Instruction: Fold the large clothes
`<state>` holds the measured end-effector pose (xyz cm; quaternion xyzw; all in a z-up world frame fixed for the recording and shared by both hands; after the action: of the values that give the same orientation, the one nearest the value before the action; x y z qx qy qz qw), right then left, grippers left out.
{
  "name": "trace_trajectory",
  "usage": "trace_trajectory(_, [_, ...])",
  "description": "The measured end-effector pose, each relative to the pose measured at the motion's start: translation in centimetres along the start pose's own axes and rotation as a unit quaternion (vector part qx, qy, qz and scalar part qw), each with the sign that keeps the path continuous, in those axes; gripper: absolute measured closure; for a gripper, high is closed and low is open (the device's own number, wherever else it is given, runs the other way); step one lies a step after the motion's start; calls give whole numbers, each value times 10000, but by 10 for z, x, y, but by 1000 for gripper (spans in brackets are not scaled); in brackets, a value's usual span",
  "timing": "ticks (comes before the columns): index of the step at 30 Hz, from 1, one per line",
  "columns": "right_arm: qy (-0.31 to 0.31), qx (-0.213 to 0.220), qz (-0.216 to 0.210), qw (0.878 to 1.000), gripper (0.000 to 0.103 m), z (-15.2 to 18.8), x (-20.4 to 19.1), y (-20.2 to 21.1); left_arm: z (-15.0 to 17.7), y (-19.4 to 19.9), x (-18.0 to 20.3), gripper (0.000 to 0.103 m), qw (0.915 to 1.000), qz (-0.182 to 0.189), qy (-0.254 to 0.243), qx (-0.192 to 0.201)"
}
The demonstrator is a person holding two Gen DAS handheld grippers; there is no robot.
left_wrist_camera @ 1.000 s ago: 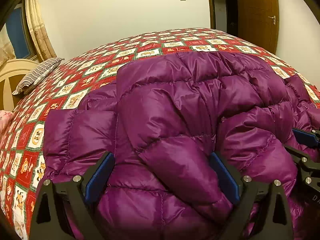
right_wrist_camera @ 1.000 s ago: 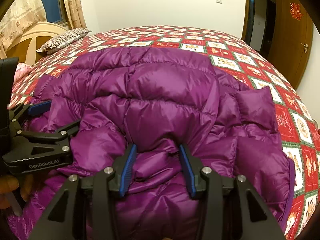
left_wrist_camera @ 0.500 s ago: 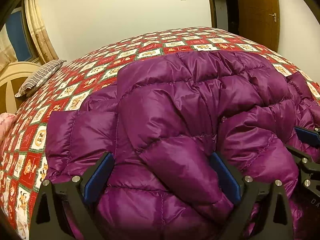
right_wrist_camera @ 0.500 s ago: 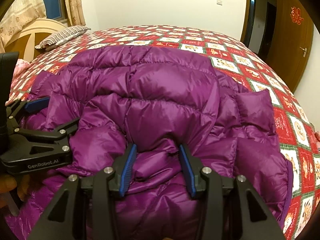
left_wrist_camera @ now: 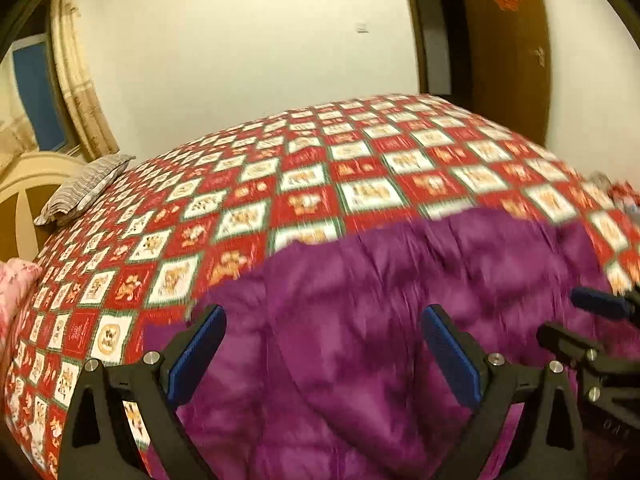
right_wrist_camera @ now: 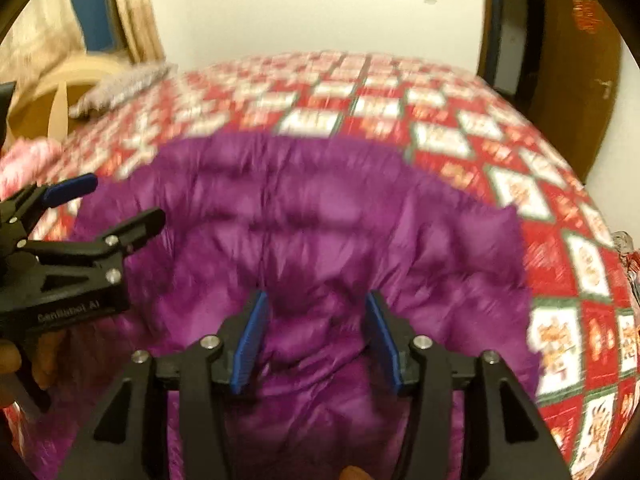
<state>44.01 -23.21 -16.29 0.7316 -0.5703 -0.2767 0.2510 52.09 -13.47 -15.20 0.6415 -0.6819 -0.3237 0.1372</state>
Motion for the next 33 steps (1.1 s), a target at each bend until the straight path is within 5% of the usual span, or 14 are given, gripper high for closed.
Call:
trace_trajectory(3, [-172,133,214,9995,48,-22,1,-12,-6,-23,3,5,9993,-184,156,-270])
trace_trajectory(8, [-486,-251,337,9979,48,-30,18,-63,22,-72,18,5,9957,-350,154,-848])
trace_trajectory(18, [-229,-345,489,9979,46,-9,10,-76,32,-82,22,3,9960,-319,222,-799])
trace_trajectory(22, [-168,-414,476,9979,46,-11,10,-76,25,-82,19,3,9940,-242,134,-1056])
trace_trajectory(28, [-263,-285,334,9987,35,-3,21,-11,19,0,-20,3,9972,-275,8,-693])
trace_trajectory(33, [-309,-284,273,9987,32,40,29,59,73,86,-60,3,9978,-443,22,-491])
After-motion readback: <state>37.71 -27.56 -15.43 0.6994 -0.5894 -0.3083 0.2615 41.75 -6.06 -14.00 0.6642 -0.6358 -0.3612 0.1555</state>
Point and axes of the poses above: each gripper's, at about its wrist camera, not at the fingertips, and y roughly against the way its jaws point, x to its right, z to its underside, the point moved 2 cm from there along -y, roughly the way its jaws point, and after that the axes turned 7 degrees about -z, right-handed, at the moved point
